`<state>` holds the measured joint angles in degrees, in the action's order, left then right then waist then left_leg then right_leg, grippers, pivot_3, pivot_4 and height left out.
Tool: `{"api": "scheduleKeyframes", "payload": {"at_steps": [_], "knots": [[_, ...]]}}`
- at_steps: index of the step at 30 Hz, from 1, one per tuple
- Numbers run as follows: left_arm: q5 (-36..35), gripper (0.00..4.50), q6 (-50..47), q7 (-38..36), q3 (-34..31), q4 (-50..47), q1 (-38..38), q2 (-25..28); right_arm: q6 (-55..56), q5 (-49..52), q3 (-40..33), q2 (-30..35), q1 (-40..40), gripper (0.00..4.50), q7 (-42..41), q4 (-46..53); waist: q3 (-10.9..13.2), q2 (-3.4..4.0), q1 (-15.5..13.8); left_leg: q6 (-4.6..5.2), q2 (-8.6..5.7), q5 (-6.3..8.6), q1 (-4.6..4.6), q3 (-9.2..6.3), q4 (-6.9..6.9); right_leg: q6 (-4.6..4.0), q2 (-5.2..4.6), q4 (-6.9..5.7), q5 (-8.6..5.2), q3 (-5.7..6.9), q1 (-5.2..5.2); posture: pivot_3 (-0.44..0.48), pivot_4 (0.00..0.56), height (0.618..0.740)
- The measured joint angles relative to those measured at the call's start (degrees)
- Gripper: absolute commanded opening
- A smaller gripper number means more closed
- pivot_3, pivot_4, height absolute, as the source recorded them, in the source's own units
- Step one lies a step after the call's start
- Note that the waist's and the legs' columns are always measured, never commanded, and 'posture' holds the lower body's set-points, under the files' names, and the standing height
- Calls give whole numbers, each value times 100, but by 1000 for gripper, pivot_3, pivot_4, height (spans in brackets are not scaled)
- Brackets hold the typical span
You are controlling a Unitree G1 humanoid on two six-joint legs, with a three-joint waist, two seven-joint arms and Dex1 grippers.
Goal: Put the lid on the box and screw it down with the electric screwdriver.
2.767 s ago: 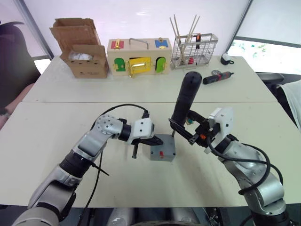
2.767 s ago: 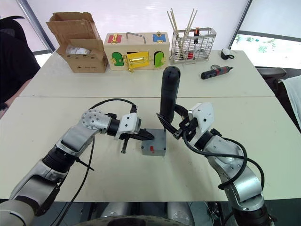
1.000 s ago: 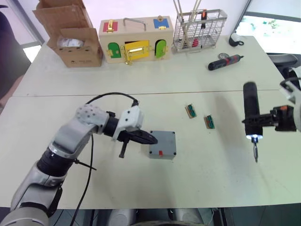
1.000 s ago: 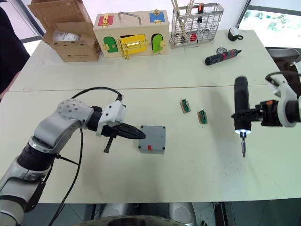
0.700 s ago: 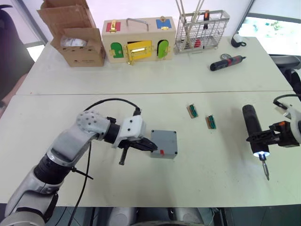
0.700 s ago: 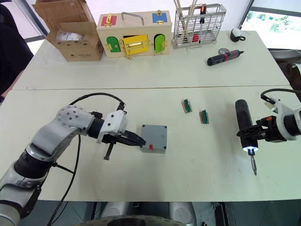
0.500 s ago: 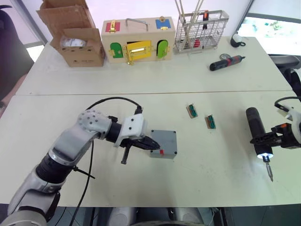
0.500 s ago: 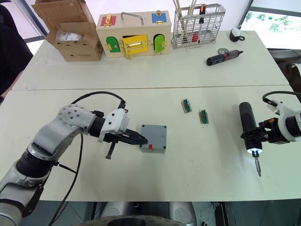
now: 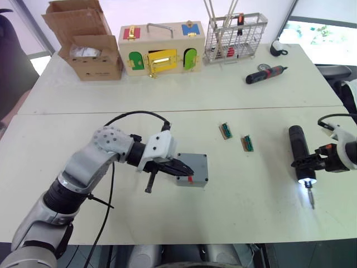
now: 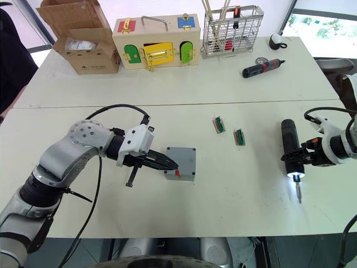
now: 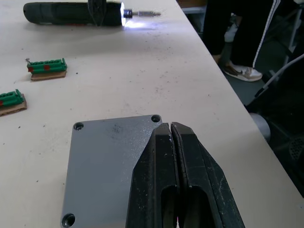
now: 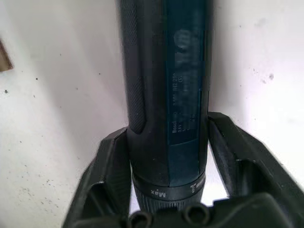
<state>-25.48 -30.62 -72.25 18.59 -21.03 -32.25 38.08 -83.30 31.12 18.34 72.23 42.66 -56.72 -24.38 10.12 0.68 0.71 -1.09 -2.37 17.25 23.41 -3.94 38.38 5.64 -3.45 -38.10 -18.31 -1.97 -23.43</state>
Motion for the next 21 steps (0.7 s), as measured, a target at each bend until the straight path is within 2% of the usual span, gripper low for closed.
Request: {"api": "scheduleKeyframes", "payload": {"at_steps": [2, 4, 14, 21], "knots": [[-11, 0, -11, -1, -1, 0, 2, 19, 64, -55, -10, -2, -26, 4207, -77, 81, -2, -4, -1, 0, 0, 0, -1, 0, 4, 0, 0, -1, 0, 0, 3, 0, 150, 740], [-10, 0, -11, -6, -2, 13, 2, 43, 108, -90, -78, -35, -54, 4456, -97, 103, -3, -7, -5, 0, 0, 0, -1, -1, 18, 0, 0, -2, 0, 1, 8, 0, 150, 740], [-22, 0, -1, -52, -42, 271, -3, 58, 397, -340, -514, -269, -223, 4456, 20, 187, -4, -9, 1, 12, -1, 7, 0, -1, 71, 12, 0, -7, 7, 0, 32, 0, 150, 740], [-171, 0, -197, 138, -559, 782, -19, 51, 1187, -541, -1058, -440, 102, 4456, 224, 692, -3, -2, 1, 7, -1, 4, 6, 7, 64, 13, 1, -21, 7, -7, 8, 0, 150, 740]]}}
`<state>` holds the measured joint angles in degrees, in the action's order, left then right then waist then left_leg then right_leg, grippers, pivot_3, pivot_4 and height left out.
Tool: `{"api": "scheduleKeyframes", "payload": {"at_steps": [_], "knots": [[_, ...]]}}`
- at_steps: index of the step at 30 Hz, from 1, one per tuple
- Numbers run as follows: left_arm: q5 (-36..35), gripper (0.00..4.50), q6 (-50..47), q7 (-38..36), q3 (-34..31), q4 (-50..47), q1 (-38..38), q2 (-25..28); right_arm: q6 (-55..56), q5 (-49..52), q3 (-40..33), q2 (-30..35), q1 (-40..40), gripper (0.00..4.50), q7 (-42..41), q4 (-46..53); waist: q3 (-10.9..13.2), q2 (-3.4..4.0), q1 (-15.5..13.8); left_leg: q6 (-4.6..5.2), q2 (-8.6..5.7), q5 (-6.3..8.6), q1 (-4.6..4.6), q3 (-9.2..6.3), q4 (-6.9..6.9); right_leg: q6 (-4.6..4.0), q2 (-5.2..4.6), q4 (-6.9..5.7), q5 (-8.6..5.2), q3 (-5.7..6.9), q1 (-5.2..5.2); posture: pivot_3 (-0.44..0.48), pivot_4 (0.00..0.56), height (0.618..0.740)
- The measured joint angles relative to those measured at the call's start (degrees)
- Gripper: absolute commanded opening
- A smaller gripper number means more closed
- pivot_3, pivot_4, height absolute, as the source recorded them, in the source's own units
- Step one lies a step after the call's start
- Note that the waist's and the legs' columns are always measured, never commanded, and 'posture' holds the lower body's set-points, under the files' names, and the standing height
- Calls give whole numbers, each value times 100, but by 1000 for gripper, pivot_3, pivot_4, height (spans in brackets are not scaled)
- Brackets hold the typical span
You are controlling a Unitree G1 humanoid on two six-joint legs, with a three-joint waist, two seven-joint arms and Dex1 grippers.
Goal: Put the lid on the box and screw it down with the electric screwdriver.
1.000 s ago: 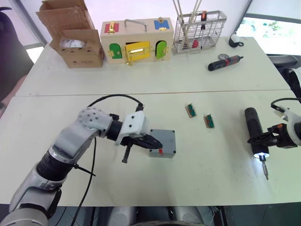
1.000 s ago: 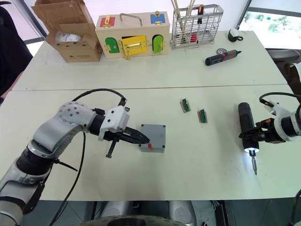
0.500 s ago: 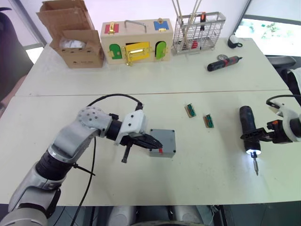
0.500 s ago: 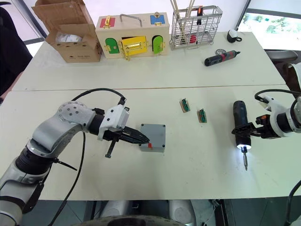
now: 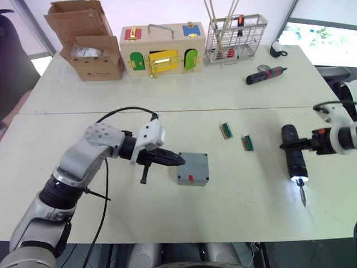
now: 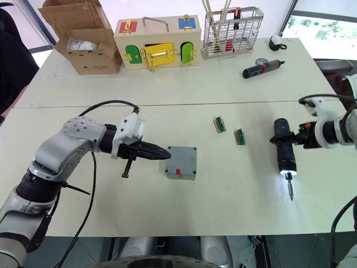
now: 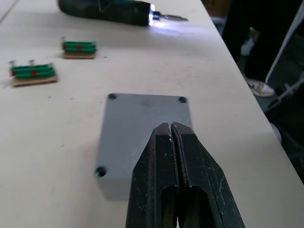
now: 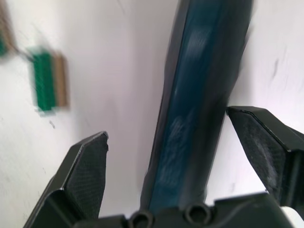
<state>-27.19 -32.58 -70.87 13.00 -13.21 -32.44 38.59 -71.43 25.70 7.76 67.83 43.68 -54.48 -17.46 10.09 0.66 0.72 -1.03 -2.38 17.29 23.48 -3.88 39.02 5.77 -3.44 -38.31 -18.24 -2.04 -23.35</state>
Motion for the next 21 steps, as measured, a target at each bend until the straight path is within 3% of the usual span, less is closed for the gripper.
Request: {"api": "scheduleKeyframes", "payload": {"at_steps": [5, 7, 9, 13, 21], "knots": [[-148, 0, -318, 343, -491, 380, -42, -2, 284, 353, -928, 21, -336, 4456, -59, 1556, 0, -5, -35, 2, 0, 1, 1, -8, 1, 0, -1, 1, 0, 2, 4, 0, 150, 740], [-135, 0, -357, 426, -553, 420, 56, 87, 155, 766, -1523, -266, -818, 4456, -63, 2401, -4, -11, -25, 2, 0, 1, 2, -9, 0, 0, -1, 2, 0, 2, 6, 0, 150, 740], [-40, 0, -402, 518, -554, 392, 326, 261, 134, 1351, -2090, -827, -1809, 4456, -22, 3785, -13, -26, -21, 3, 3, 2, -1, -16, -10, 1, 0, 1, 0, 6, 7, 0, 150, 740], [158, 0, -578, 689, -454, 265, 1033, 490, 165, 1946, -1781, -1746, -3457, 4456, 381, 5665, -10, -24, -33, 5, -4, 3, 7, -22, 11, 1, -7, -5, 0, 10, 9, 0, 150, 740], [269, 0, -676, 868, -46, -90, 1210, 304, 232, 2117, -1185, -2153, -3766, 4456, 1042, 6252, -17, -40, -113, 16, -11, 5, -36, -30, 13, 13, -11, 13, 16, 11, 64, 0, 150, 740]]}}
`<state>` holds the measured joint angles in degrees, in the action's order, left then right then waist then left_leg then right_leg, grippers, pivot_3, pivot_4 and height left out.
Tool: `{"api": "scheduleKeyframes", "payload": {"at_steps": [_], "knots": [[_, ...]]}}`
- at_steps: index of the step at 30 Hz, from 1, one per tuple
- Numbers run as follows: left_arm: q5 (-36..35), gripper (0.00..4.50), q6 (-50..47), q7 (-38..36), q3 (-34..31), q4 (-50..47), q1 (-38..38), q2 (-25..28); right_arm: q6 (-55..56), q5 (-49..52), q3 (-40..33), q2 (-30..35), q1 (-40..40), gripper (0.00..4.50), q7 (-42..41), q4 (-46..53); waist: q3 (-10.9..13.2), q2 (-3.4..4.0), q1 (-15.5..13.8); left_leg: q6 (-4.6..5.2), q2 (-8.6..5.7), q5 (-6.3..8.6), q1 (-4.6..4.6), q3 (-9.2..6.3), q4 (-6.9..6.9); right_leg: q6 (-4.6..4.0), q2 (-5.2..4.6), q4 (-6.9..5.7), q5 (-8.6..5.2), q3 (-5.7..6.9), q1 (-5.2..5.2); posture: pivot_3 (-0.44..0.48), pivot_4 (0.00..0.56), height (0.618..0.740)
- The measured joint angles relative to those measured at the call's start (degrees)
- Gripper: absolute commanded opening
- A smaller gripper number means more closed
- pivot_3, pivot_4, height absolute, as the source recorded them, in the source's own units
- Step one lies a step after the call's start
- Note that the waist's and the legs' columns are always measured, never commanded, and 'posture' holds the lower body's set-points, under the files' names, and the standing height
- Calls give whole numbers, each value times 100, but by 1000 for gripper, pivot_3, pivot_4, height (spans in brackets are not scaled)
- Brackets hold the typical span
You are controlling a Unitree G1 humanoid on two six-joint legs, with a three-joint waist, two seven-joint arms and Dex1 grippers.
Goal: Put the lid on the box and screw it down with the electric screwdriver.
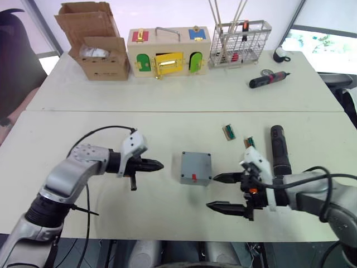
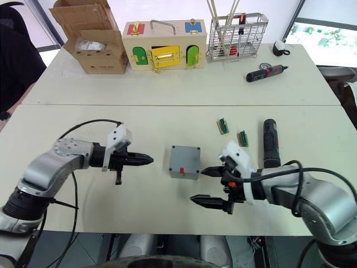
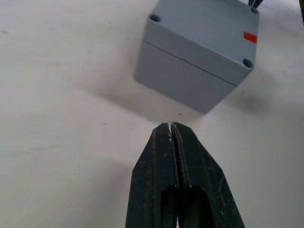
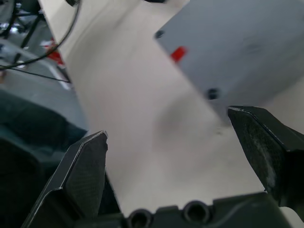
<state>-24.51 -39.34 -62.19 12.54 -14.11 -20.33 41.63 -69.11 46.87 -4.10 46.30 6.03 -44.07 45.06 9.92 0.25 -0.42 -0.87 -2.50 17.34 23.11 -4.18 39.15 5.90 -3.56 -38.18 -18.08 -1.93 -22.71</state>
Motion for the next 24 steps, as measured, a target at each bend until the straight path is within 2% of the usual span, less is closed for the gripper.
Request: {"api": "scheduleKeyframes", "payload": {"at_steps": [7, 11, 16, 20, 24], "knots": [[587, 0, 504, 143, 668, 232, -80, -496, 131, -142, 480, -51, 35, 4456, 411, -85, 0, 0, -28, -8, 0, -4, 12, -3, -1, 0, 2, 2, 0, 6, -10, 0, 150, 740], [843, 0, 802, 203, 708, 622, -224, -722, 126, -93, 528, -197, 38, 4456, 562, -88, 0, -1, -27, -3, 0, -2, 12, -6, -1, 0, 3, 2, 0, 10, -9, 0, 150, 740], [1224, 0, 1315, 591, 689, 1346, -644, -1242, 66, 130, 610, -512, 109, 4456, 789, -88, -1, -2, -29, -4, -2, -2, 14, -11, 3, 1, 2, 2, 0, 25, -7, 0, 150, 740], [1271, 0, 1432, 655, 597, 1455, -627, -1179, 70, 227, 434, -243, 4, 4456, 800, -76, -1, -2, -14, -9, -1, -5, 15, -13, -1, 1, 3, 1, 0, 27, -12, 0, 150, 740], [1233, 0, 1385, 542, 380, 1213, -367, -786, 165, 203, 104, 277, -17, 4456, 636, -128, -1, -1, 5, -5, 1, -3, 13, -16, -2, 0, 4, 0, 0, 28, -11, 0, 150, 740]]}}
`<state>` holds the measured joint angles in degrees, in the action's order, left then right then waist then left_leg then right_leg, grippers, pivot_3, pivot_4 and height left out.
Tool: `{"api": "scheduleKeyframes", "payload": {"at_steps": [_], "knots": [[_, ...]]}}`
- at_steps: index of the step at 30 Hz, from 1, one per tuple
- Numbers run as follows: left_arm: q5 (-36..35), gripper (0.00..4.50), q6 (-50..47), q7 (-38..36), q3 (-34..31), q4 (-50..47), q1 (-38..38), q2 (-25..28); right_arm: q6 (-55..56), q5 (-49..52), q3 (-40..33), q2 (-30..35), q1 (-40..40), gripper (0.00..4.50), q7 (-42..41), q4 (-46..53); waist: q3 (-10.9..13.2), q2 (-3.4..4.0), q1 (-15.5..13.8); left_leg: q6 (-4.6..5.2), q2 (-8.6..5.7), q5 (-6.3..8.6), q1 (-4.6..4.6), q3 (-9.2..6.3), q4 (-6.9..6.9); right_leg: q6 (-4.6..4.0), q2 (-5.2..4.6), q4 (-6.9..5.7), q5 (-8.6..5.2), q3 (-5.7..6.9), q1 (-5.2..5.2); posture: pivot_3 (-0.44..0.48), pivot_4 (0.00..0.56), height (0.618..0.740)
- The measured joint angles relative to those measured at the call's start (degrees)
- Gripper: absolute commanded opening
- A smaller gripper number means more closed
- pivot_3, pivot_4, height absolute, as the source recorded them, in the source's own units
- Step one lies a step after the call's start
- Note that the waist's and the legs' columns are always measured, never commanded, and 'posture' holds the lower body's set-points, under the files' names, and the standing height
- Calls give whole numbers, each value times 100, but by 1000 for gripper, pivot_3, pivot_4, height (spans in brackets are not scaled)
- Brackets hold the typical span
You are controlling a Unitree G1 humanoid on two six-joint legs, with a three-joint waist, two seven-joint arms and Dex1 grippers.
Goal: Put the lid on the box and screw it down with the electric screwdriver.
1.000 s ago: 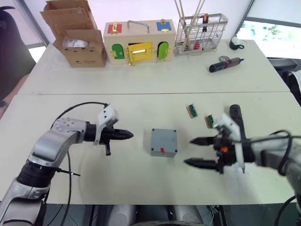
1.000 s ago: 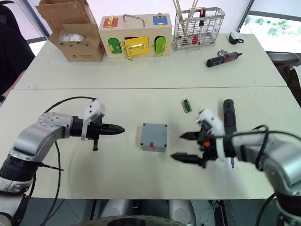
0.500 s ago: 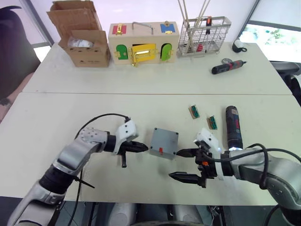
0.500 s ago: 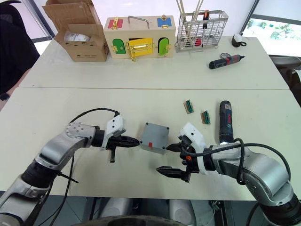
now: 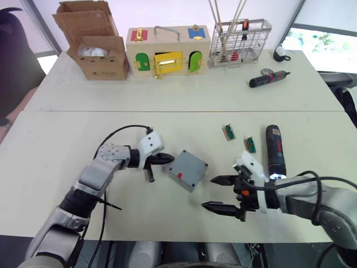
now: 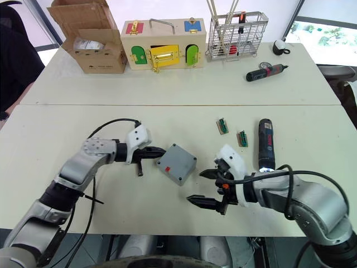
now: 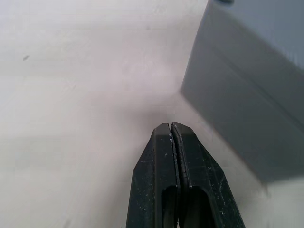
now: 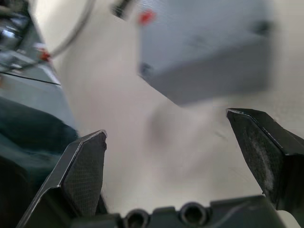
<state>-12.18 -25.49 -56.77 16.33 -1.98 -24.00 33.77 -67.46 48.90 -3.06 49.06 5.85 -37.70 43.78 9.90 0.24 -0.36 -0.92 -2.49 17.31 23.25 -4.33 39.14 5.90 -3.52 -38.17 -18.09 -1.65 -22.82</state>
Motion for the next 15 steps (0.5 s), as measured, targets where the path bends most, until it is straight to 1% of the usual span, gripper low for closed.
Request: {"api": "scheduleKeyframes", "payload": {"at_steps": [4, 6, 8, 11, 15], "knots": [[-132, 0, -202, -333, -147, -590, 415, 621, 447, -484, 190, 358, 254, 4456, -207, -445, -1, 1, 28, 0, 0, 0, 0, -1, -1, 0, -1, 2, 0, -2, 1, 0, 150, 740], [-267, 0, -360, -561, -187, -961, 659, 945, 706, -776, 440, 385, 428, 4456, -301, -735, -2, 3, 24, 0, 1, 0, 0, -3, -4, -1, -2, 3, 0, -4, 0, 0, 150, 740], [-413, 0, -536, -716, -206, -1262, 881, 1126, 897, -950, 701, 345, 610, 4456, -397, -929, -2, 4, 25, 0, 1, 0, 0, -3, -4, -1, -2, 4, 0, -5, 1, 0, 150, 740], [-568, 0, -786, -771, -176, -1574, 1094, 1136, 1185, -1230, 1056, 117, 948, 4456, -511, -1235, -2, 3, -13, 0, 0, 0, 1, -4, -1, -1, -4, 5, 0, -3, 4, 0, 150, 740], [-583, 0, -933, -598, -142, -1721, 1140, 1021, 1489, -1519, 1426, -41, 1235, 4456, -746, -1527, -2, 3, -42, 0, -2, 0, 2, -5, 1, -1, -5, 6, 0, -2, 6, 0, 150, 740]]}}
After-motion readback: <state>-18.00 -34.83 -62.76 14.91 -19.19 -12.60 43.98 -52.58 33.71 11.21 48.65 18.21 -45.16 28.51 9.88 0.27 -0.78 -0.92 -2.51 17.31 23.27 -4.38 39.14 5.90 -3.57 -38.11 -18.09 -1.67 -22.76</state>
